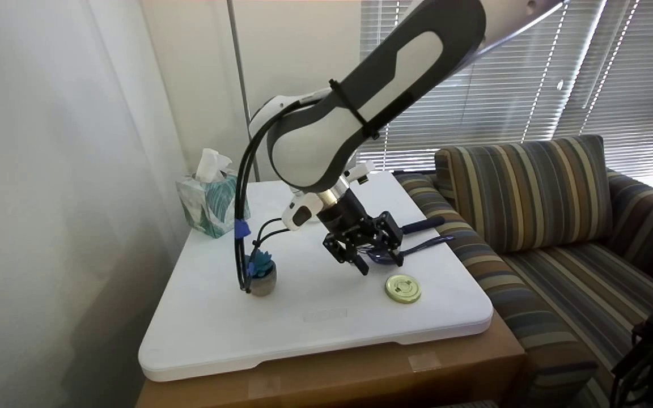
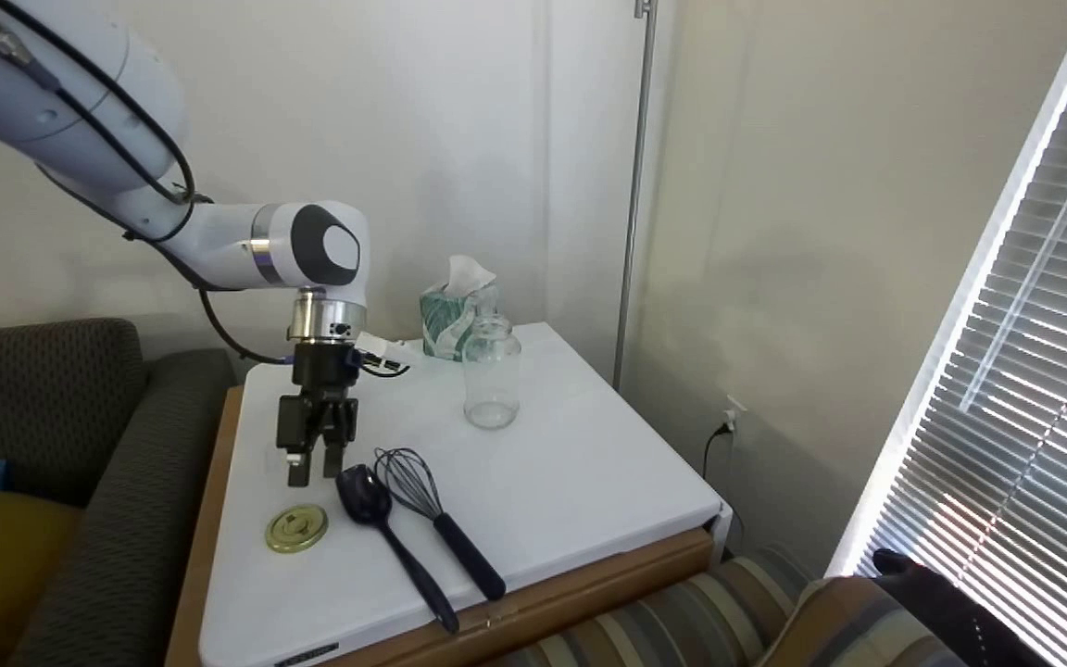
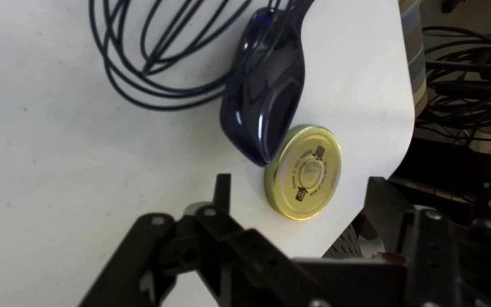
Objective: Move the lid away from the bottle
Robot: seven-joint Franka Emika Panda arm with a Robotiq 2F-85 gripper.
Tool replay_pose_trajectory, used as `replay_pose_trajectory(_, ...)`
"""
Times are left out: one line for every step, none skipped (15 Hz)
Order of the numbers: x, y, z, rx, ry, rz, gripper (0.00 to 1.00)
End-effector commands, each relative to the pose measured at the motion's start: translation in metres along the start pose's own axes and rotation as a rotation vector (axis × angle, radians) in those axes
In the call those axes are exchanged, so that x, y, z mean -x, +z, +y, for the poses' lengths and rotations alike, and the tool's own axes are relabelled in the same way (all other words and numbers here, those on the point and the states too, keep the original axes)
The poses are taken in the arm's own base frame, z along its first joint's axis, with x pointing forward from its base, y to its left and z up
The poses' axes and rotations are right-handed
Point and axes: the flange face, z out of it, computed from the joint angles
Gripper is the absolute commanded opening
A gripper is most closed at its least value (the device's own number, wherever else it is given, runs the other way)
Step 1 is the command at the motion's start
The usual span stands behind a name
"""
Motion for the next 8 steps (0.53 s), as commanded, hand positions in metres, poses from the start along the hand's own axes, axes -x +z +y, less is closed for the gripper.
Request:
replay_pose_trajectory(0.009,-0.02,0.005,0.073,0.058,0.005,1.0)
replay_pose_trajectory(0.012,-0.034,0.002,0.117,0.109,0.029,1.0)
replay_pose_trajectory(0.015,-0.044,0.0,0.157,0.152,0.046,1.0)
replay_pose_trajectory(0.018,-0.058,-0.004,0.192,0.195,0.057,1.0)
replay_pose_trajectory(0.02,-0.069,-0.007,0.232,0.234,0.068,1.0)
replay_pose_trajectory(0.023,-0.082,-0.012,0.27,0.275,0.079,1.0)
replay_pose_trajectory(0.025,-0.095,-0.016,0.306,0.32,0.093,1.0)
replay_pose_trajectory(0.027,-0.109,-0.022,0.346,0.364,0.104,1.0)
